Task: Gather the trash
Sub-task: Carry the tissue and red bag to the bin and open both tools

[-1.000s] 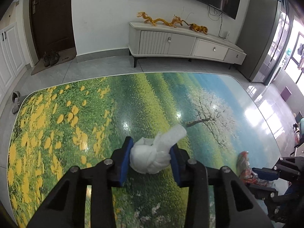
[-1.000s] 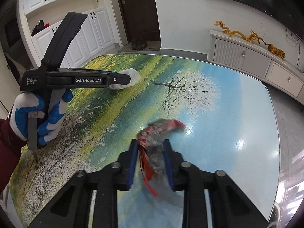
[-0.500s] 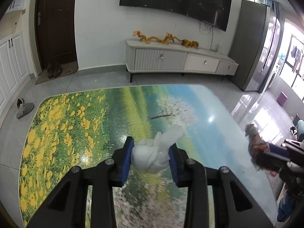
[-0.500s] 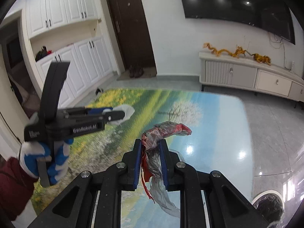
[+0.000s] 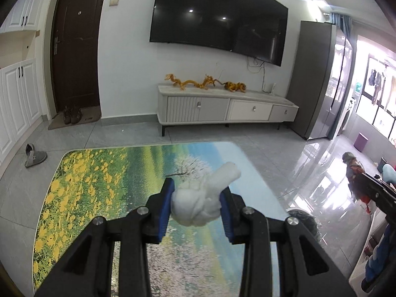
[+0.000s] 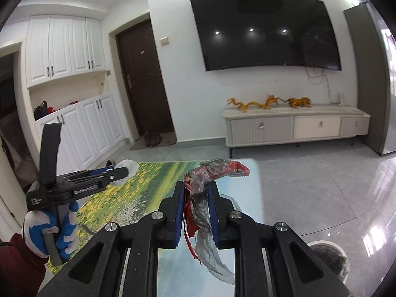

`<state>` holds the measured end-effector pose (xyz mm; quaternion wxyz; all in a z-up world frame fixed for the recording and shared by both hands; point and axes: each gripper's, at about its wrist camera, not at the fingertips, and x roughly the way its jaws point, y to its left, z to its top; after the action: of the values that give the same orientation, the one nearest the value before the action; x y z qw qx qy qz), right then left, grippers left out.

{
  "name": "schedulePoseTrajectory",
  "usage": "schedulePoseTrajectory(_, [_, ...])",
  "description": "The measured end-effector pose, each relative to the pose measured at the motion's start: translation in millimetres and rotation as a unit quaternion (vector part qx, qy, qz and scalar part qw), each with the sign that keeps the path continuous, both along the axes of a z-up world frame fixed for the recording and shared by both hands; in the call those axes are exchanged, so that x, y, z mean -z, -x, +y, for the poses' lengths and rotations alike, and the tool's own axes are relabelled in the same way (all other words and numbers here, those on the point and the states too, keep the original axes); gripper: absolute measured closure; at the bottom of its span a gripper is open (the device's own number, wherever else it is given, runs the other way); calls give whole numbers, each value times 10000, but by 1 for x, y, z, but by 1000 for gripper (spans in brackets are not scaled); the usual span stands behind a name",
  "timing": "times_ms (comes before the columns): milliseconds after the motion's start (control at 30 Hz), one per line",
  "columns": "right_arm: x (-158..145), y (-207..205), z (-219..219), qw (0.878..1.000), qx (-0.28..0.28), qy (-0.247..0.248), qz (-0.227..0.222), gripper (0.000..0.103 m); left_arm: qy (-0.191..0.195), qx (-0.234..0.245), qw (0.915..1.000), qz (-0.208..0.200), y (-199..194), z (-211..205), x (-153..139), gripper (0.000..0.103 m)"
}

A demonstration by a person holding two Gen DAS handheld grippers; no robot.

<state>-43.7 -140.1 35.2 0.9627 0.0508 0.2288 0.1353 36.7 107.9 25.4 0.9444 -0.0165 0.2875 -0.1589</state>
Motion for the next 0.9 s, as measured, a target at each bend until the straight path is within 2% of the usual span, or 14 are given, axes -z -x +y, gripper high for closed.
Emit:
schedulePoseTrajectory(233, [-27,37,-26,9977,479,26,-469,85,16,137,9994,-315,34,-25,-26,70])
schedulePoseTrajectory(500, [-37,59,-49,9944,768,-59,-725,85,82,356,9986,-371,52,-61,-37,69])
schedulePoseTrajectory(700, [-40,69,-70,9910,1030,-96,-851,85,76,580,9977,-344,57,-94,-38,69])
schedulePoseTrajectory(900, [-33,74,-100,9875,1331,-270,-796,85,-87,760,9968,-224,53,-129,-28,69])
